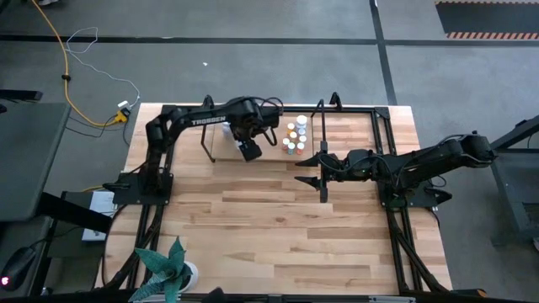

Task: Pick and place medicine bottles onto shelf by color
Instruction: Put the white and green pill bottle on the shelf, then return to Home Position

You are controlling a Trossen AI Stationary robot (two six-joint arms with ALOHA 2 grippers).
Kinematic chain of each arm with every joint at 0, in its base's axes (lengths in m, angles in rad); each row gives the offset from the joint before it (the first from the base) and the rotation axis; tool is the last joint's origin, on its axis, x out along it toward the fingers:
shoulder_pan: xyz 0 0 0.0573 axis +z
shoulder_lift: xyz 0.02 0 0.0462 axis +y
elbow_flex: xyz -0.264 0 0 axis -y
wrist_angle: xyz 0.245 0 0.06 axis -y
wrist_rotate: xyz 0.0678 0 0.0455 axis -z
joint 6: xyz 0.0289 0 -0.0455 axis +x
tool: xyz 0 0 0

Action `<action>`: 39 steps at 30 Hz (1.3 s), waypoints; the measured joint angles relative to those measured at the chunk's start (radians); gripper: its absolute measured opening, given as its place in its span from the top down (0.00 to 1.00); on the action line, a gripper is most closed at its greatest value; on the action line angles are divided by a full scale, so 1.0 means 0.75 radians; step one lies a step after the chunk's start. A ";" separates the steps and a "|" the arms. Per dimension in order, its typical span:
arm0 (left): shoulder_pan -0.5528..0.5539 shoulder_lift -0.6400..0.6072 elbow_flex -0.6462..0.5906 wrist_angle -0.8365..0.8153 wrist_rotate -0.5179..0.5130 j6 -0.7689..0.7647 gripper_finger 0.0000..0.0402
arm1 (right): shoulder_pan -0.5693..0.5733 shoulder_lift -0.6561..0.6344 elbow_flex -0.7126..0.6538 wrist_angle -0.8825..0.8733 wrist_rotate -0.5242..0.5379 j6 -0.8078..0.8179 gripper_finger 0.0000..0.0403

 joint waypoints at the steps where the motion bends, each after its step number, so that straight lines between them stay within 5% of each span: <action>1: 0.007 0.001 0.002 0.006 -0.007 0.000 0.51 | 0.000 0.000 0.000 -0.001 0.000 0.000 0.52; 16: 0.052 0.002 0.002 0.038 -0.032 0.031 0.50 | 0.000 0.000 0.000 -0.001 0.000 0.000 0.52; 29: 0.052 0.008 0.000 0.050 -0.030 0.026 0.28 | 0.000 0.000 0.000 0.000 -0.001 -0.001 0.52; 39: 0.041 0.005 0.189 0.020 0.028 -0.015 0.26 | 0.000 0.000 0.000 0.000 0.000 -0.001 0.52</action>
